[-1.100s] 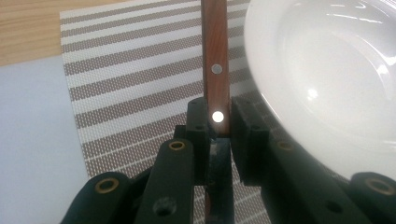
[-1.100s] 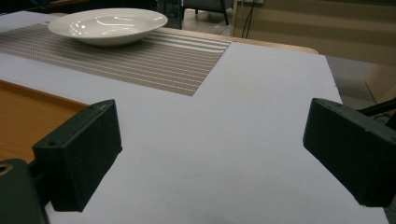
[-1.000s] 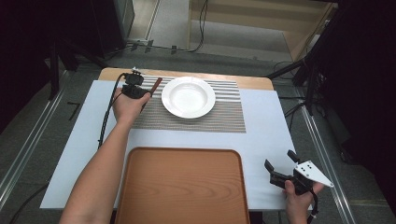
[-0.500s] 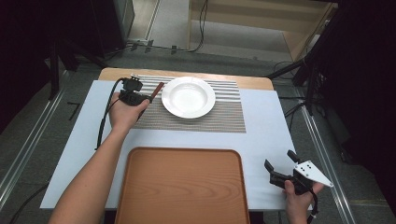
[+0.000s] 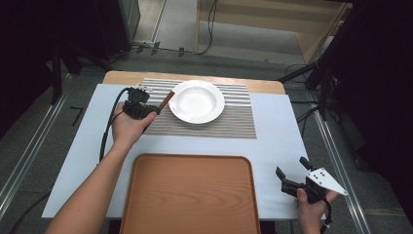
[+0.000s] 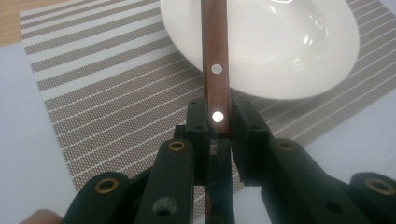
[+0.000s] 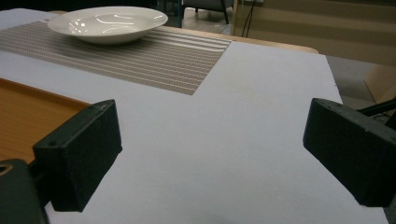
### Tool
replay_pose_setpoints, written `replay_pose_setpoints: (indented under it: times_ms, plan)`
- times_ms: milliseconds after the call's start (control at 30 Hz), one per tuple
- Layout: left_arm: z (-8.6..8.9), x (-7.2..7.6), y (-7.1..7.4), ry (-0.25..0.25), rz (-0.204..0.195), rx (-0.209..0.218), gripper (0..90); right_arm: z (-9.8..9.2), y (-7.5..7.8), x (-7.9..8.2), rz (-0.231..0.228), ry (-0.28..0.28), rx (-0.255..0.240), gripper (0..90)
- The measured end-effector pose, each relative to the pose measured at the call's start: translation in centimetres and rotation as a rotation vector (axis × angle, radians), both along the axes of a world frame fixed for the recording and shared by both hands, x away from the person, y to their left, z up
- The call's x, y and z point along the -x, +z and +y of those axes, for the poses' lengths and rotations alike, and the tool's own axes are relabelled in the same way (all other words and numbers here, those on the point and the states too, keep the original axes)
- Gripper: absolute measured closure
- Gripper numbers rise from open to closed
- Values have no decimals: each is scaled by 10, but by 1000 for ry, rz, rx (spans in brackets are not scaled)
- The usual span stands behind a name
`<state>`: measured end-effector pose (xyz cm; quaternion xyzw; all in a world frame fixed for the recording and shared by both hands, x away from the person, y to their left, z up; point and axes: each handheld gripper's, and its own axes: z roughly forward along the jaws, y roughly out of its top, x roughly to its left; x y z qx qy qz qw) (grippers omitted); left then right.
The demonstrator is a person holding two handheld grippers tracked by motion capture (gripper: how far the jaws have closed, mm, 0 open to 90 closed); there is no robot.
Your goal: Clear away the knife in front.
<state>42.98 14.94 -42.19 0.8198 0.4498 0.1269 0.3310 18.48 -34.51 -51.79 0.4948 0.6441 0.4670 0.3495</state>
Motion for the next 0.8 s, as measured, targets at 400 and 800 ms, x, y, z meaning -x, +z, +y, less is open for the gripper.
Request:
replay_pose_setpoints:
  times_ms: [400, 800]
  plan:
    - [-4, 30, -2, -49, -19, -10, 766, 0, 0, 0, 1, -1, 0, 30]
    - [-6, 64, -7, -89, -42, -7, 766, 0, 0, 0, 1, 0, 0, 30]
